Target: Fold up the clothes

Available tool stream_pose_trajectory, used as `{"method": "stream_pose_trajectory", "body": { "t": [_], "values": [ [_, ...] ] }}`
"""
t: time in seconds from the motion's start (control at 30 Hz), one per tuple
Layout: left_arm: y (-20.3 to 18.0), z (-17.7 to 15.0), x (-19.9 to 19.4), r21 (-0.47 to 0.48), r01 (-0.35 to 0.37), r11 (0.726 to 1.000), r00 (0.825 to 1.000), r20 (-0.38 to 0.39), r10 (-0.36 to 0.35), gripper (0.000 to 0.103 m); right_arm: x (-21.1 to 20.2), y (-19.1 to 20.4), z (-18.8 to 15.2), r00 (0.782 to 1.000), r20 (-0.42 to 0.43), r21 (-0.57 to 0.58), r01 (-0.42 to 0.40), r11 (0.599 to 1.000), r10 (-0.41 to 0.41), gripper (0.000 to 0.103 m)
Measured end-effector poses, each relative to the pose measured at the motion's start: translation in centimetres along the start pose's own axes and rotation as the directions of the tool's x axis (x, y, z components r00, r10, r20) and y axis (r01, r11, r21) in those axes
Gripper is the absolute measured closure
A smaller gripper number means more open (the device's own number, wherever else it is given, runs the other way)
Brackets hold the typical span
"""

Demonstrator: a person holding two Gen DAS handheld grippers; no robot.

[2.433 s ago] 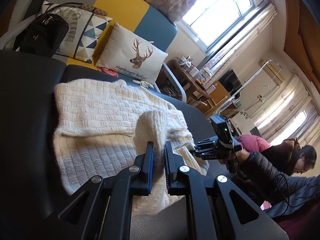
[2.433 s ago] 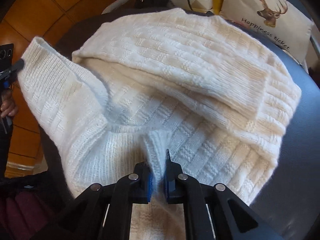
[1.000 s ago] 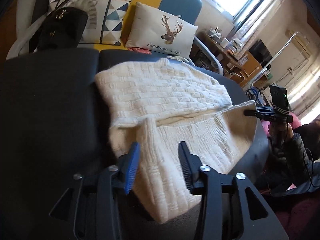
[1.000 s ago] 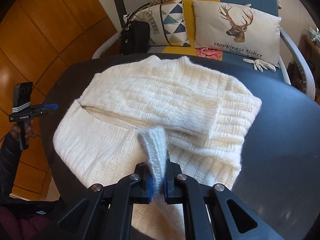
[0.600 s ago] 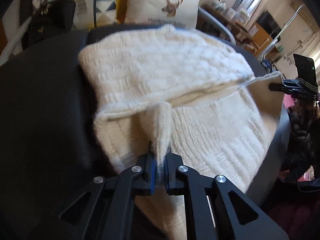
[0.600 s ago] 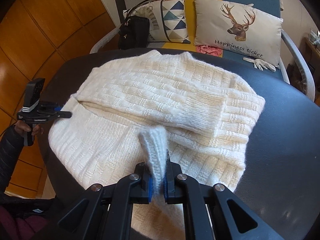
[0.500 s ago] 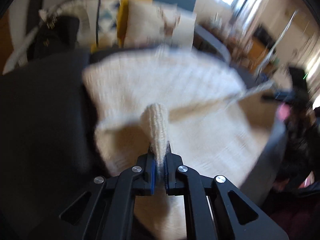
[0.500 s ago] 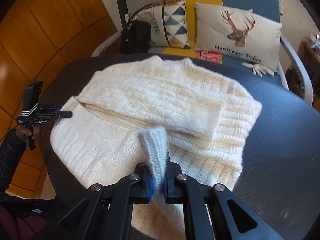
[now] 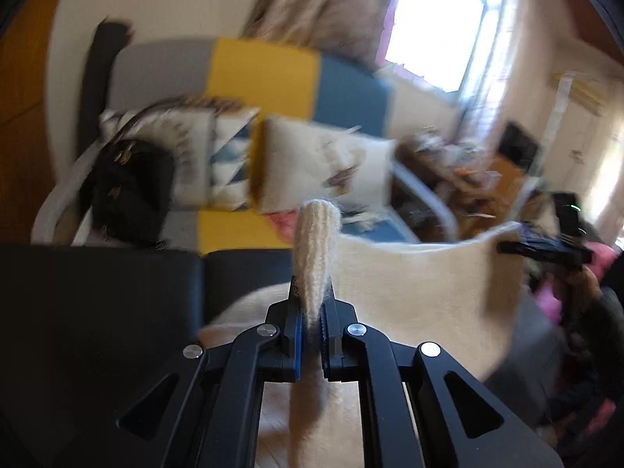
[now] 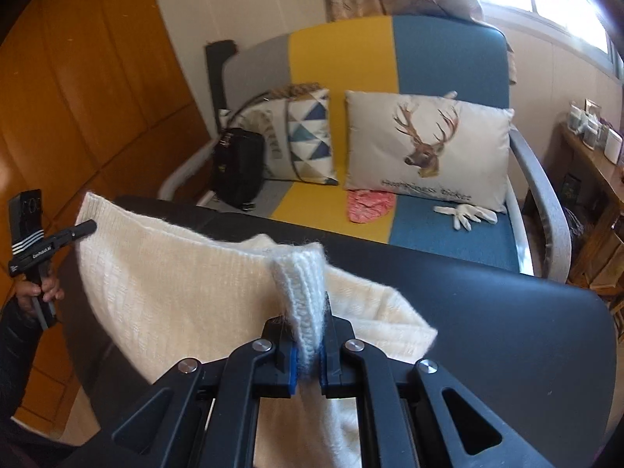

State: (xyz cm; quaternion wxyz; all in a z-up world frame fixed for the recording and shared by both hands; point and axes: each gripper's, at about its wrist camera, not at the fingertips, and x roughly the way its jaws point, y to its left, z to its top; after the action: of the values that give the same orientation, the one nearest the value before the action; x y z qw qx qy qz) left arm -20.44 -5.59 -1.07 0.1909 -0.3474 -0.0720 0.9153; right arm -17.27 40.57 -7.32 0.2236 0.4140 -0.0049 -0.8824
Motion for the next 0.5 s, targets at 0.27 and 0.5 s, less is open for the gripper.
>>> {"method": "stream_pose_trajectory", "body": {
  "t": [0.27, 0.5],
  "values": [
    [6.7, -4.0, 12.6, -0.165, -0.223, 0.961, 0.935, -0.313, 0.164, 0.068, 11.4, -6.2, -3.8, 0.990, -0.144, 0.316, 0.052, 0.948, -0.006, 0.083],
    [10.7, -8.0, 5.5, -0.330, -0.132, 0.935, 0.973, -0.224, 0.058, 0.056, 5.9, -7.5, -10.0, 0.989, -0.039, 0.395, -0.117, 0.911, 0.144, 0.076]
  ]
}}
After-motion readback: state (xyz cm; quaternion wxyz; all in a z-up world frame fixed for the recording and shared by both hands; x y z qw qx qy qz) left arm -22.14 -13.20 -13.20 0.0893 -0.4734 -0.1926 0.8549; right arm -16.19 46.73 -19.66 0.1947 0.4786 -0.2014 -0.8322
